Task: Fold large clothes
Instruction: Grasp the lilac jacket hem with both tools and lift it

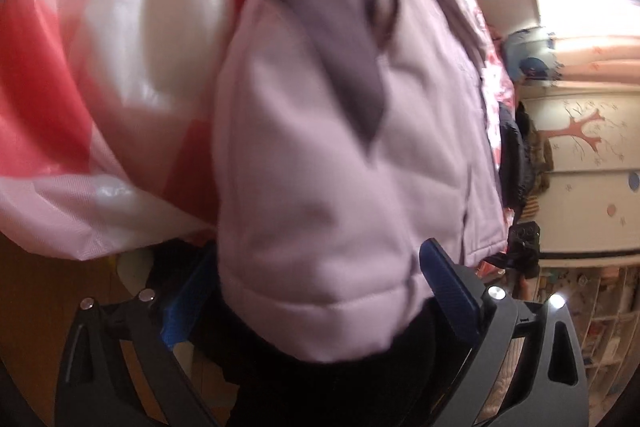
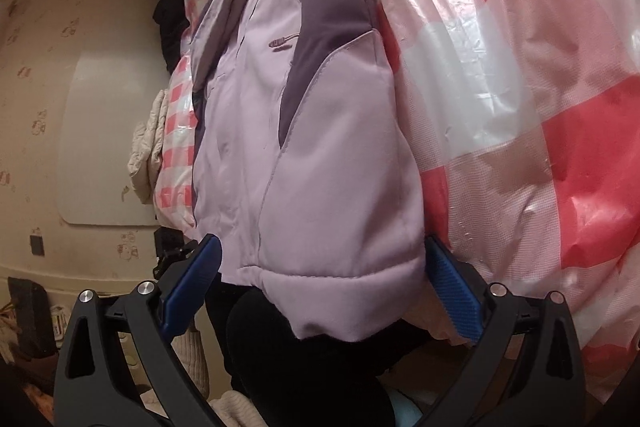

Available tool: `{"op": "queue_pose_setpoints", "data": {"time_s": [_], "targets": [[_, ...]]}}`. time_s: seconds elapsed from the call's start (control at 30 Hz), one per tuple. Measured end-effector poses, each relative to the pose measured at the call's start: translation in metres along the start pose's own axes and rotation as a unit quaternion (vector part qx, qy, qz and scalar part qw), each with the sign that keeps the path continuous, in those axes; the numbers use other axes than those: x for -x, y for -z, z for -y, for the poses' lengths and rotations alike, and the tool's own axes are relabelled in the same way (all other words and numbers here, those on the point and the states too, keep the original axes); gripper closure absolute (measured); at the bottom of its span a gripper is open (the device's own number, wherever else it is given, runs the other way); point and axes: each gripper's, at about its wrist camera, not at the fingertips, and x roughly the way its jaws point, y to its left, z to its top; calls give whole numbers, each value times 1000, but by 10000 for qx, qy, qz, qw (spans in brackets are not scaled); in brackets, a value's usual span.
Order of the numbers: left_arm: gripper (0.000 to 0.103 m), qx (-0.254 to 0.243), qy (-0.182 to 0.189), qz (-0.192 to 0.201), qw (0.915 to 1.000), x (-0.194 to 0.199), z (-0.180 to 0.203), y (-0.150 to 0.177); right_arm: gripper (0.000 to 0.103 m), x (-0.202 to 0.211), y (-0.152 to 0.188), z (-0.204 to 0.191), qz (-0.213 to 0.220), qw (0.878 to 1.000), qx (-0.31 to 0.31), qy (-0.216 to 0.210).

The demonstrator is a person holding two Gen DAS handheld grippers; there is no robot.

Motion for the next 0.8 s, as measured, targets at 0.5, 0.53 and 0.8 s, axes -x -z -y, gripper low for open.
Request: {"op": "queue_pose_setpoints", "data": {"time_s": [0.5, 0.53, 0.8], "targets": [[91, -750, 742, 1075, 9886, 69, 87, 22, 86, 32, 18, -82, 1150, 9852, 1066, -693], [92, -847, 824, 1161, 9862, 80, 97, 26, 89, 40, 22, -90, 1199, 9831, 1165, -749], [97, -1672, 892, 1115, 9755, 148, 107, 60, 101, 85, 77, -100, 729, 9822, 1513, -846]]}}
